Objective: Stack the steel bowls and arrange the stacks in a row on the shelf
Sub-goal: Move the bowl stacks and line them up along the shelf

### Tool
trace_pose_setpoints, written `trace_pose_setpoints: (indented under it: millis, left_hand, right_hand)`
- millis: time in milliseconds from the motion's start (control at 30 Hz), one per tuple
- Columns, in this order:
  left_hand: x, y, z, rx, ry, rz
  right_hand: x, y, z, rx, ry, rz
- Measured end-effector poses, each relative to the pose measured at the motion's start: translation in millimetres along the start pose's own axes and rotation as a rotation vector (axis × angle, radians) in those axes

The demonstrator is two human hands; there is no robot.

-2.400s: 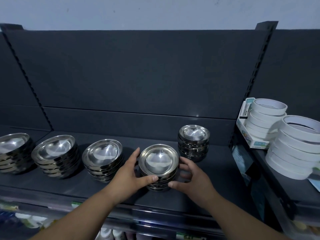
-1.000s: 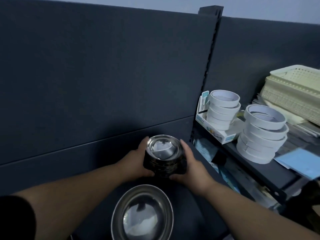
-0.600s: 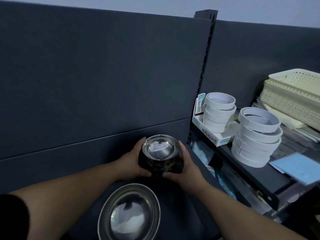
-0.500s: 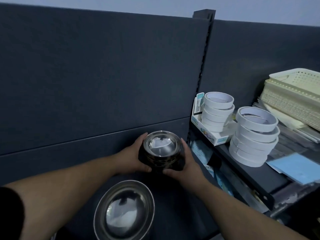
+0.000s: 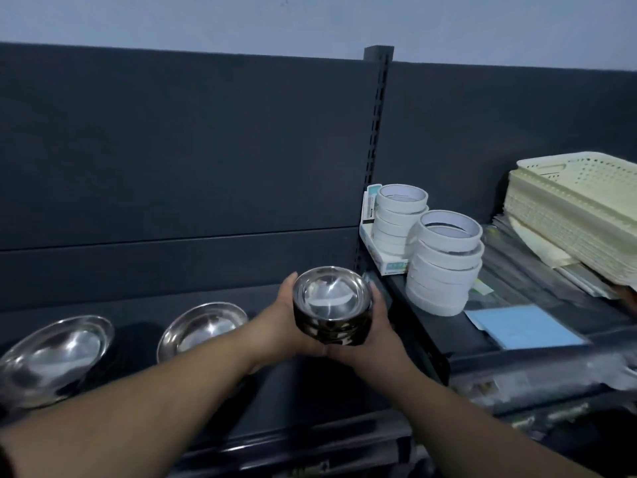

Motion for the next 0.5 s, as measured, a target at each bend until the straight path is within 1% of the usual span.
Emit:
trace_pose_setpoints:
  millis: [100, 233, 400, 500]
  left_hand:
    - [18, -14, 23, -0.03, 0.054, 0.096]
    - [31, -23, 42, -0.055, 0.112, 0.145]
    - [34, -34, 49, -0.102, 0.159, 0.121]
    - [32, -36, 48, -0.098, 0.176, 0.09]
  right_hand:
    - [2, 17, 9, -0.009, -0.074, 0.04]
    - [3, 27, 17, 0.001, -0.132, 0.076]
    - [0, 36, 17, 0.019, -0.171, 0.065]
    - [-3, 35, 17, 0.033, -0.184, 0.048]
Point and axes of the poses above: each hand's wrist, its own z-axis away from the middle knuckle, its own x-axis out of the palm, y = z × x, the point moved 10 cm from there along -z, towards the middle knuckle, and after that the axes turned 9 degrees about x, right-handed, at the moved point
